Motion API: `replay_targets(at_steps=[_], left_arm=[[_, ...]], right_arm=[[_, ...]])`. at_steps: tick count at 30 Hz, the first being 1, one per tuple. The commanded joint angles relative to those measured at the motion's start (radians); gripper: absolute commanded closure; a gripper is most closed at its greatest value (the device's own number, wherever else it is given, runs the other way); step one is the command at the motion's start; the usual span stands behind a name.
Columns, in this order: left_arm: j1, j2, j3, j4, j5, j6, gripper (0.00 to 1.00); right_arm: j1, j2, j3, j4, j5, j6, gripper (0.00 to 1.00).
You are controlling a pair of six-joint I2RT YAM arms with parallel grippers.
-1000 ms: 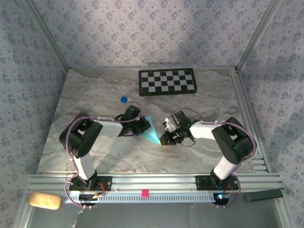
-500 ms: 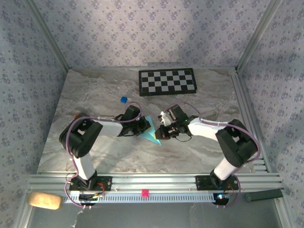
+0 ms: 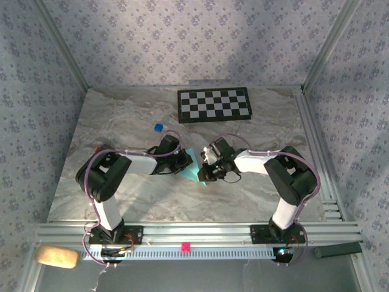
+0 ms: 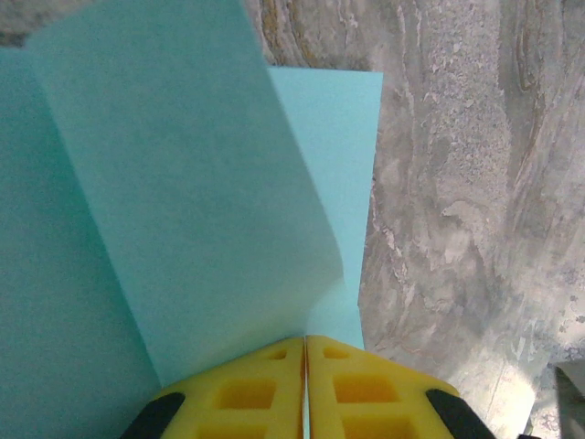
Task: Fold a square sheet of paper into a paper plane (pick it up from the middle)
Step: Fourth fold the wing at the center of the table.
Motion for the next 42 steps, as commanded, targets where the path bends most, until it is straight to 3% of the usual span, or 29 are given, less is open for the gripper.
replay_targets(at_steps=[1, 30, 38, 42], left_arm=[[0.007, 0.035, -0.029, -0.058, -0.037, 0.012, 0.91], [0.020, 0.037, -0.038, -0.057, -0.041, 0.010, 0.91], [0.018, 0.032, -0.039, -0.056, -0.038, 0.010, 0.91], [0.016, 0.036, -0.036, -0.054, -0.035, 0.010, 0.91]], right_arm=[[-0.009, 0.018, -0.025, -0.001, 0.010, 0.017, 0.99], [-0.045, -0.111, -0.233, -0.007, 0.015, 0.008, 0.98], [-0.046, -0.234, -0.157, -0.058, -0.027, 0.005, 0.98], [-0.046, -0.212, -0.082, -0.065, -0.058, -0.016, 0.98]])
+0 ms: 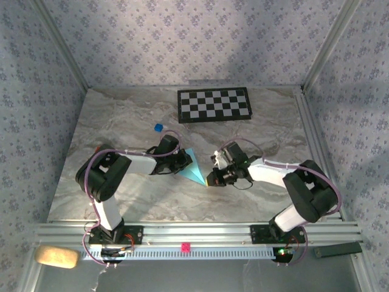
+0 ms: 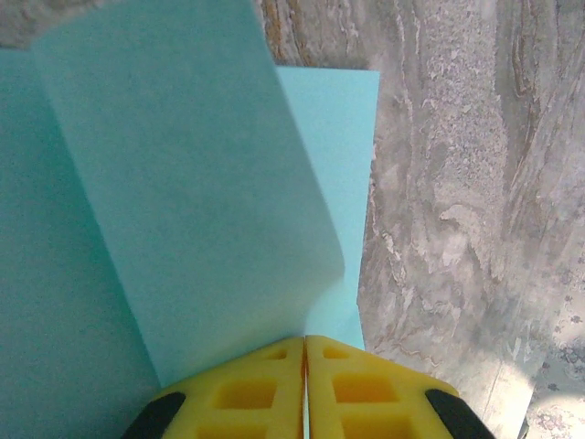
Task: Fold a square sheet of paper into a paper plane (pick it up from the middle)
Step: Fourth fold the wing at the center of the table.
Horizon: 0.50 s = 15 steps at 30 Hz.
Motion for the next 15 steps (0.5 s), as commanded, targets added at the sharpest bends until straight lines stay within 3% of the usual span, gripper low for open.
replay_targets(at_steps=[1, 15], left_arm=[[0.009, 0.035, -0.026, -0.071, -0.043, 0.012, 0.91], [0.003, 0.043, -0.019, -0.069, -0.038, 0.010, 0.91]], right_arm=[[-0.003, 0.024, 0.072, -0.028, -0.032, -0.026, 0.98], [0.032, 0.249, 0.254, -0.003, 0.029, 0.035, 0.96]])
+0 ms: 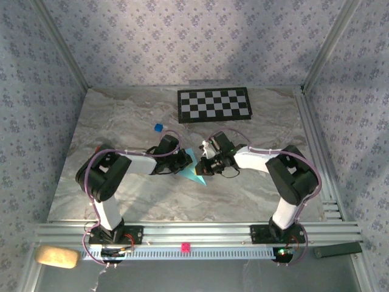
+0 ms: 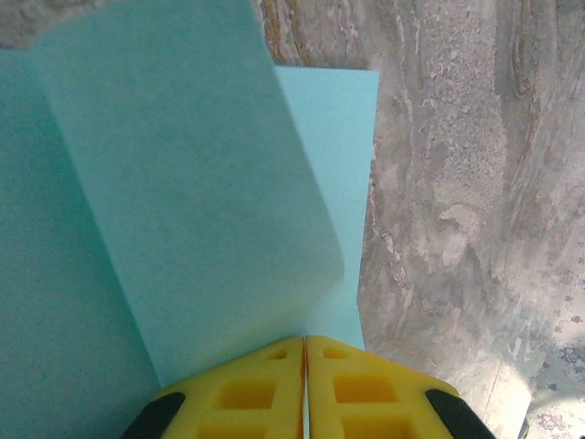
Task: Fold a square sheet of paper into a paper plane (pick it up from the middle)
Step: Fourth fold the wing at the center of the table.
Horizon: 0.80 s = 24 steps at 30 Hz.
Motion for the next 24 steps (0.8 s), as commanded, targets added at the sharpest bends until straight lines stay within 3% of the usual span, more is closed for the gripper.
replay_targets(at_steps=[1, 24], left_arm=[[0.004, 0.043, -0.019, -0.070, -0.038, 0.011, 0.91], [0.004, 0.035, -0.012, -0.077, -0.040, 0.021, 0.90]], right_arm=[[0.002, 0.034, 0.037, -0.021, 0.030, 0.019, 0.97], [-0.012, 0.060, -0.055, 0.005, 0.058, 0.048, 0.97]])
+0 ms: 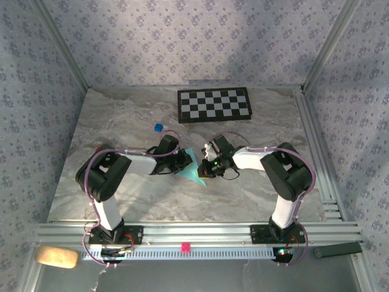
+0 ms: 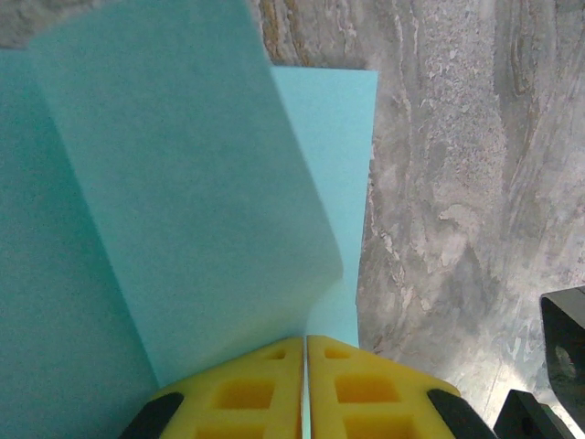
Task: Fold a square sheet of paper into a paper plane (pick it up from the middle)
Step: Fourth fold the wing at the center of the table.
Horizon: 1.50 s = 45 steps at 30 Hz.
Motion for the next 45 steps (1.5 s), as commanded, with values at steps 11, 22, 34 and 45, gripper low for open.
replay_targets(at_steps=[11, 22, 34, 45], left_arm=[[0.003, -0.105, 0.055, -0.154, -0.036, 0.130, 0.73], [-0.054, -0.110, 0.020, -0.133, 0.005, 0.133, 0.88], [-0.055, 0.002, 0.061, -0.162, -0.028, 0.148, 0.89], [-0.055, 0.000, 0.062, -0.213, -0.045, 0.157, 0.90]], right_arm=[[-0.005, 0.008, -0.051, -0.029, 0.052, 0.042, 1.00], [-0.006, 0.014, -0.049, -0.032, 0.063, 0.051, 1.00], [-0.007, 0.010, -0.050, -0.029, 0.054, 0.051, 1.00], [-0.002, -0.075, -0.017, 0.032, -0.038, 0.057, 0.96]])
